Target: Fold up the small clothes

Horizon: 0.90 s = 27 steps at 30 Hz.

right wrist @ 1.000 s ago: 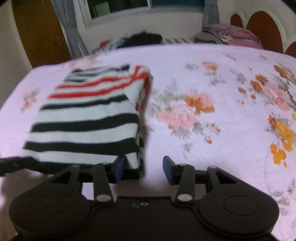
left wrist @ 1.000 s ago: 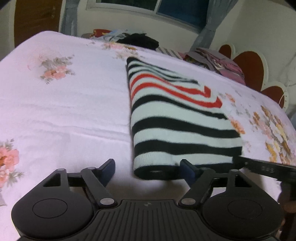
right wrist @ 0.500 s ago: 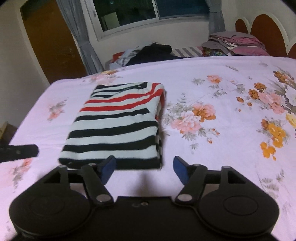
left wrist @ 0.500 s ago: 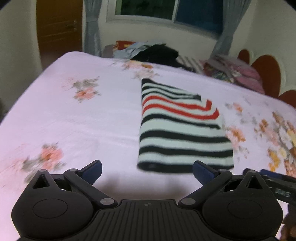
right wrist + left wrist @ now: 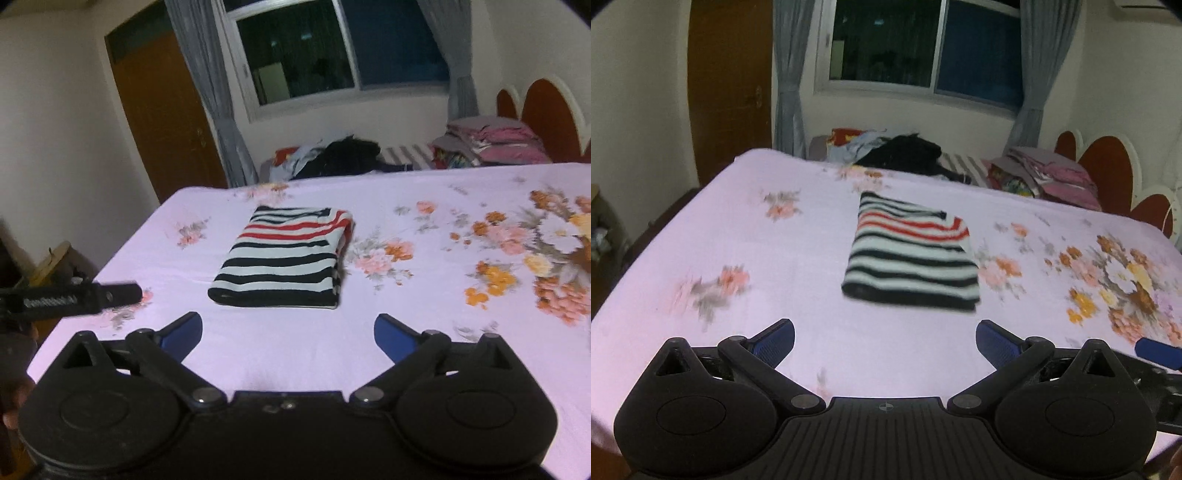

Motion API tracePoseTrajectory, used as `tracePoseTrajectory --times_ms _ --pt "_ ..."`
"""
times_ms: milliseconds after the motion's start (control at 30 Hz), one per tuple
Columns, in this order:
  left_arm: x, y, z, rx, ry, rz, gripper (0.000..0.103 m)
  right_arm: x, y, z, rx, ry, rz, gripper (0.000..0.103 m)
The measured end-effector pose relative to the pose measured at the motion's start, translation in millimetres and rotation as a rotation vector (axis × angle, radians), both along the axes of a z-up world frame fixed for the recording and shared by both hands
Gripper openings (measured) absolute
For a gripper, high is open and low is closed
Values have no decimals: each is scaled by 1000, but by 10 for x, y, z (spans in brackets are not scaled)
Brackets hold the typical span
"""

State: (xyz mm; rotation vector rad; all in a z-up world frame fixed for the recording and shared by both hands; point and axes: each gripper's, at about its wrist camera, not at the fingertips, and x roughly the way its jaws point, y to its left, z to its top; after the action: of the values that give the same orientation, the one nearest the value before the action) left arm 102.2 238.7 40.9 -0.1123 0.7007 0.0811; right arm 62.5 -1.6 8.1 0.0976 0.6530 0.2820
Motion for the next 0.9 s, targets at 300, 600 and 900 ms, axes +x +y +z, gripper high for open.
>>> tracePoseTrajectory --times_ms 300,600,900 --pt "-770 -188 208 70 -51 13 103 -666 -52 344 -70 -121 -40 103" --pt "-1020 -266 376 88 -95 25 103 -845 -149 420 -54 -158 -59 103" --pt "-1081 -333 440 88 -103 20 103 -886 -177 455 -52 -173 -57 103"
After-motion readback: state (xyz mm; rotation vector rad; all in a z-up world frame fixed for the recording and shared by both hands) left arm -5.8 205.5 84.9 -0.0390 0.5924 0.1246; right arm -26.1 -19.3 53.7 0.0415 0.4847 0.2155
